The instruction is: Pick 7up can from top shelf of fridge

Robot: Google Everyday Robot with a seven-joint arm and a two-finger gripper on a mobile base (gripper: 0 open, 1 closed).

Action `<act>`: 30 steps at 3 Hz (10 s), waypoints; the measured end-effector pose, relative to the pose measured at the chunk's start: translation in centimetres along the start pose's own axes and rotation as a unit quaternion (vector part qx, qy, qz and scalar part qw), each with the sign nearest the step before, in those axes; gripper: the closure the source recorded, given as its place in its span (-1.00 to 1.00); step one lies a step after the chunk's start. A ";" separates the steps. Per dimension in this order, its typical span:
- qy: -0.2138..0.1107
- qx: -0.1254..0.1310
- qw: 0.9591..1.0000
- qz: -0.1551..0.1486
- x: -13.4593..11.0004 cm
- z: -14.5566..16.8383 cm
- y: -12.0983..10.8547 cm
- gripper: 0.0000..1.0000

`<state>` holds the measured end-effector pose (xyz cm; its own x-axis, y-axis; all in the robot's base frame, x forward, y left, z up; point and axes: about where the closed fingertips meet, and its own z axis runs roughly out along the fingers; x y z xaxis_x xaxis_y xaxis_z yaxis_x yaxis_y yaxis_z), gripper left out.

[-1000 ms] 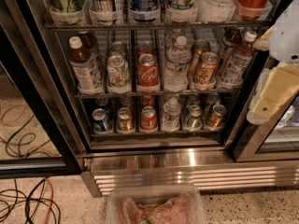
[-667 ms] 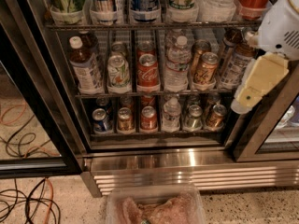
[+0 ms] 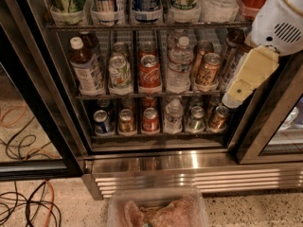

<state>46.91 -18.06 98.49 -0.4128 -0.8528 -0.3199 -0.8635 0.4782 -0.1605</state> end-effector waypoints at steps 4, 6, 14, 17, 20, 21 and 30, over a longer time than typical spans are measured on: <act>-0.060 0.042 0.984 0.165 -3.8 0.7 -0.1 -1.00; -0.118 0.057 0.965 0.226 -6.8 1.1 -1.0 -1.00; -0.223 0.130 0.903 0.342 -14.3 0.5 -6.0 -0.78; -0.242 0.176 0.896 0.327 -16.3 -0.2 -8.9 -0.50; -0.266 0.205 0.882 0.330 -17.4 -2.0 -11.1 -0.48; -0.270 0.209 0.880 0.332 -17.9 -2.2 -11.7 -0.44; -0.283 0.212 0.860 0.367 -19.2 -2.1 -16.4 1.00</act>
Offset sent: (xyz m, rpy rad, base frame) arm 0.0257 0.0354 0.0096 0.1984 -0.1114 -0.5041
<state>68.43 -10.01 109.19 -0.4915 -0.1064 -0.8643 -0.1964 0.9805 -0.0090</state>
